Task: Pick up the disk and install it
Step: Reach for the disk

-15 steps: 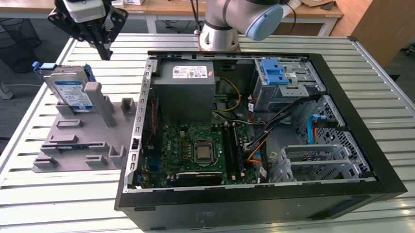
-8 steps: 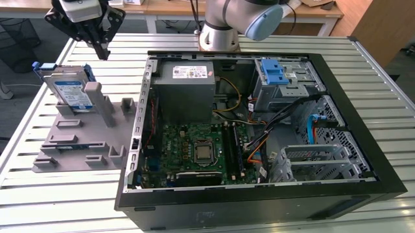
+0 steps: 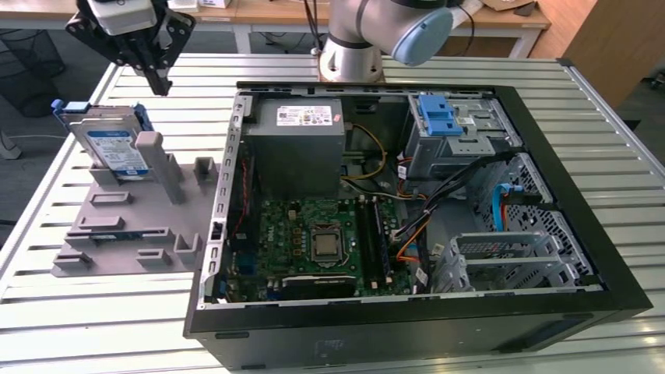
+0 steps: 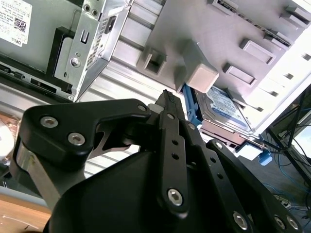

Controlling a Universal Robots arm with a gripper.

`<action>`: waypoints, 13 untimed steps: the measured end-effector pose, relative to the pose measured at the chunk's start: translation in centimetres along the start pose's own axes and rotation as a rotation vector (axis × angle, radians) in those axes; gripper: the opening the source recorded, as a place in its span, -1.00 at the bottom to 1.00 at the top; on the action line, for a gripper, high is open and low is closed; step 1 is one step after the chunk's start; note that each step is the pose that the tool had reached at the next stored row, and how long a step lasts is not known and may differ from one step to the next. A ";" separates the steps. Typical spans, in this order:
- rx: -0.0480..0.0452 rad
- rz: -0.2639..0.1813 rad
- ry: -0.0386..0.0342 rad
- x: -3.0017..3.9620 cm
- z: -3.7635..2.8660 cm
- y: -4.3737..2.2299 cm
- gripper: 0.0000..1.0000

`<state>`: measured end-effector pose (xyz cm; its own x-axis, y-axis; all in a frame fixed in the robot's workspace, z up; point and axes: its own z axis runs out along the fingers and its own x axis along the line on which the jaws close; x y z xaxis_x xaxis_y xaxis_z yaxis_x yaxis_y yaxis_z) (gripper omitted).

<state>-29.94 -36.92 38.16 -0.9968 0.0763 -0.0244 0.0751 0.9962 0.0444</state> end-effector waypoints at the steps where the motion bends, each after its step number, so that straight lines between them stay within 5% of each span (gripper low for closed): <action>1: 0.0000 0.000 0.0000 0.07 0.00 0.00 -0.79; 13: 0.0000 0.000 -0.0001 1.01 0.01 0.12 -0.79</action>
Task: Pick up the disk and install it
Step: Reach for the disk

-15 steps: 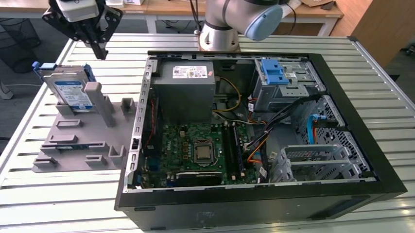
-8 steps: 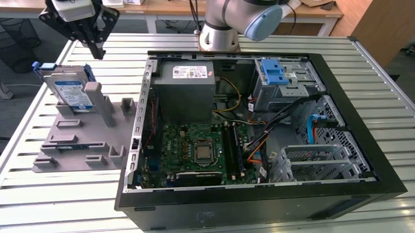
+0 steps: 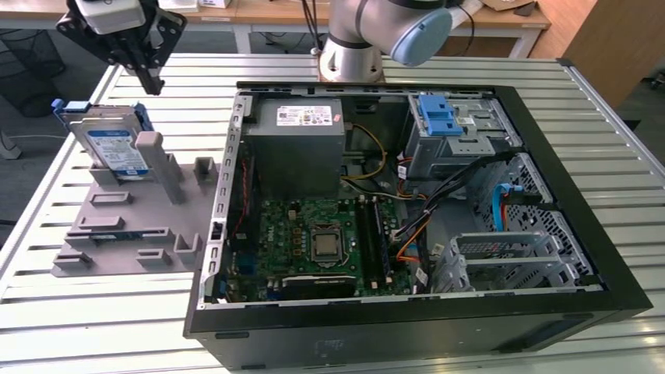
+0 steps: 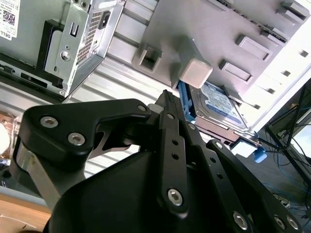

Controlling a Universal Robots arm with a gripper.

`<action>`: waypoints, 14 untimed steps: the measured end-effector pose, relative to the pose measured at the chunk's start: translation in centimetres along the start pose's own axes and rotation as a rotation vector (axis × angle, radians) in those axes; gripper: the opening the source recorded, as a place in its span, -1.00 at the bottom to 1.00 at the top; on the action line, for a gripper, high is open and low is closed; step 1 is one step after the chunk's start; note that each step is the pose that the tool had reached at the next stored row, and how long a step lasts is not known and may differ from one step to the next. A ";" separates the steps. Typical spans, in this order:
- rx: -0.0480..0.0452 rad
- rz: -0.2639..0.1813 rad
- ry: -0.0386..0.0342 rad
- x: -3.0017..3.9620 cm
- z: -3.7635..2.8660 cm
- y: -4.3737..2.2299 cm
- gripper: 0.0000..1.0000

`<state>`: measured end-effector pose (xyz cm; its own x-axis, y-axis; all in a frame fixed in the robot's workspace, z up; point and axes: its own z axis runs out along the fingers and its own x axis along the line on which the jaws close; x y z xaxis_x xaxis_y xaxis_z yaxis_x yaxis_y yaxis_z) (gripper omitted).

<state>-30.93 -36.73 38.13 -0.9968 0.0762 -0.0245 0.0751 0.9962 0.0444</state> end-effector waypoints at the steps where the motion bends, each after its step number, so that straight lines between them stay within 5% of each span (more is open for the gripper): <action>1: 0.0001 0.000 0.0001 0.08 0.00 0.01 -0.79; 14: 0.0000 0.000 0.0000 0.97 0.01 0.12 -0.79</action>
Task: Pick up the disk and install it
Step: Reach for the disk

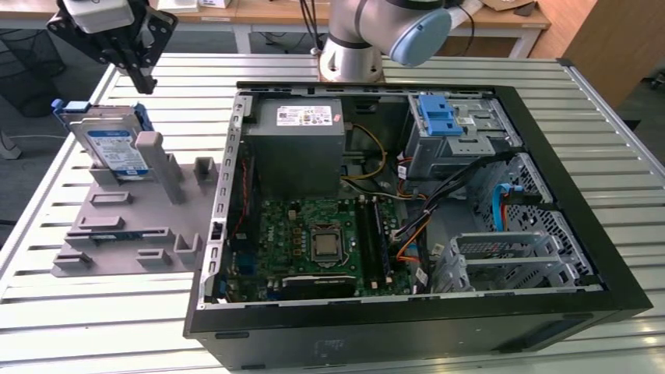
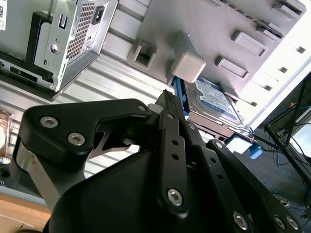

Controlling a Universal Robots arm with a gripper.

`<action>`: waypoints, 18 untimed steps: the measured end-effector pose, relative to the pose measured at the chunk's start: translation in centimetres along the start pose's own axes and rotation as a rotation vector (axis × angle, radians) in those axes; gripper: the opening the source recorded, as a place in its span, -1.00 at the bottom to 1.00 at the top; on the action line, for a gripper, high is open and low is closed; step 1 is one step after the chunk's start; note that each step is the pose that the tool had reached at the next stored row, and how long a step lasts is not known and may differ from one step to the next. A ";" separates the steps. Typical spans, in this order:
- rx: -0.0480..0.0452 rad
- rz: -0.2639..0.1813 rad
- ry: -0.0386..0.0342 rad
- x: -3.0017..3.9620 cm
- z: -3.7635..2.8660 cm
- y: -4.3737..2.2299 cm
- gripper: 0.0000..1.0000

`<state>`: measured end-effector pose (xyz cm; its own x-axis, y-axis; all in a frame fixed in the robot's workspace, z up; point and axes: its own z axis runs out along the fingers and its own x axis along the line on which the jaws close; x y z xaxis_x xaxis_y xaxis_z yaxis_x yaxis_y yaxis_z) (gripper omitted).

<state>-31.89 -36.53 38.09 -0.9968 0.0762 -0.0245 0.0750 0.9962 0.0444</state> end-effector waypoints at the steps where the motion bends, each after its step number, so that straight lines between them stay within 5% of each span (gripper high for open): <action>1: 0.0000 0.000 0.0000 0.00 0.00 0.00 -0.79; 18: 0.0000 0.000 0.0000 0.80 -0.02 -0.02 -0.79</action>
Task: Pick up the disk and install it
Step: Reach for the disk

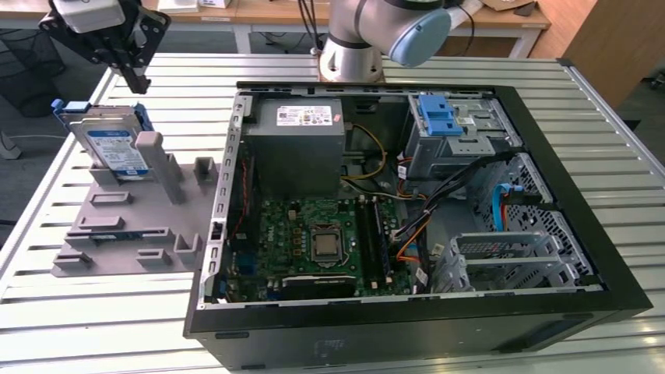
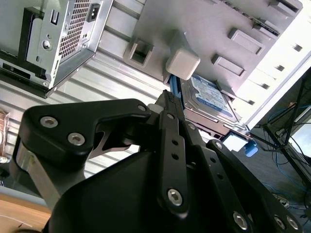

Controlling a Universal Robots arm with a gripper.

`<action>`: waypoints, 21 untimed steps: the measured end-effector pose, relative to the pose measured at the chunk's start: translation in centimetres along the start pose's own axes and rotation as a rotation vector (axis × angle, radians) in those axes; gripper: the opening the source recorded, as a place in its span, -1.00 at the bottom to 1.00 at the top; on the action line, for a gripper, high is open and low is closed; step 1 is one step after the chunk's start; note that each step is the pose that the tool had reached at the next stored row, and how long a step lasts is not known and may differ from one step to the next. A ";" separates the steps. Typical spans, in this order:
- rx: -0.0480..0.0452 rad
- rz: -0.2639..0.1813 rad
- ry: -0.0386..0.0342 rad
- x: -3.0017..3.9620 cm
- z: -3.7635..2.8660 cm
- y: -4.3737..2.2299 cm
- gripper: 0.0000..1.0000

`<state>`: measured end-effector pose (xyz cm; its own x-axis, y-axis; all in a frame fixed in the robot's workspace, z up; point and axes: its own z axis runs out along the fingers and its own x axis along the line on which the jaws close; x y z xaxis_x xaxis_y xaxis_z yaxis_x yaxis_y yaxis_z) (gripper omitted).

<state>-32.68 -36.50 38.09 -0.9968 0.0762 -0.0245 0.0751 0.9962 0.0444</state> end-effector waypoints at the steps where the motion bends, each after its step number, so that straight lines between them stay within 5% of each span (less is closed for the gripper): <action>1: 0.0000 0.000 0.0000 0.10 0.00 0.00 -0.79; 21: 0.0000 0.000 0.0000 1.05 -0.03 -0.03 -0.79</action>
<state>-33.73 -36.45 38.09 -0.9968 0.0761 -0.0245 0.0750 0.9962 0.0444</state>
